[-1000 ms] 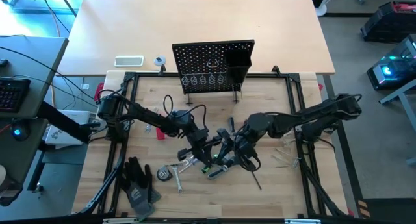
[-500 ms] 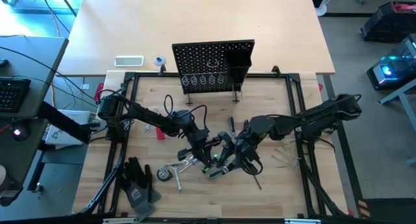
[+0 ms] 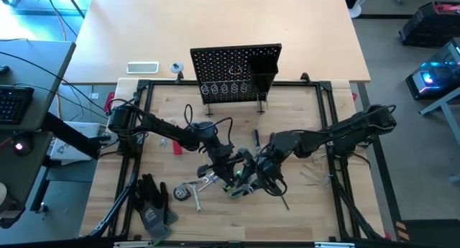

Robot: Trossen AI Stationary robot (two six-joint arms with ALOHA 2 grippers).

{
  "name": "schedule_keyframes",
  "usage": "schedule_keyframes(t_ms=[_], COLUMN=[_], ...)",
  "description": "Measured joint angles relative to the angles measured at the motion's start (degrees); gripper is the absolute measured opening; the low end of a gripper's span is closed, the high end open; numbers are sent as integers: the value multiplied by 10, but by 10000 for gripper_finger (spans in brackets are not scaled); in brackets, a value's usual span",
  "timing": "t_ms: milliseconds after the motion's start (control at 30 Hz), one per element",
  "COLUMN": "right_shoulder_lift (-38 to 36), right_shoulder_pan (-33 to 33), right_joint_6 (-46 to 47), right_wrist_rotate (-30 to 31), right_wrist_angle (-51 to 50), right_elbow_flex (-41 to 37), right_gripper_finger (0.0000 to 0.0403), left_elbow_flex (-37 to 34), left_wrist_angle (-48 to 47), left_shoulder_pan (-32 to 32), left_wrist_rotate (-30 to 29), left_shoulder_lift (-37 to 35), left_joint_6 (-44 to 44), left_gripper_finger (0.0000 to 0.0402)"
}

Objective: Hang tools onto peg board
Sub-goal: Hang the wrench onto the pegboard

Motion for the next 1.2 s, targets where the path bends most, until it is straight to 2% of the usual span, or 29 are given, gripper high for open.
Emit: schedule_keyframes(t_ms=[133, 400, 667, 1200], right_shoulder_lift=[0, 0, -1, -1], right_shoulder_pan=[1, 2, 2, 14], right_joint_6=[-2, -27, -20, -6], right_wrist_rotate=[15, 19, 33, 79], right_wrist_angle=[0, -6, -8, -33], right_elbow_flex=[0, 0, 0, 0], right_gripper_finger=[105, 24, 28, 5], left_elbow_flex=[1, 1, 1, 1], left_wrist_angle=[0, -3, -3, -5], left_shoulder_pan=[2, 4, 11, 40], left_wrist_rotate=[2, 7, 12, 19], left_shoulder_lift=[0, 0, 0, -5], left_joint_6=[2, 0, -23, -48], left_gripper_finger=[7, 8, 22, 119])
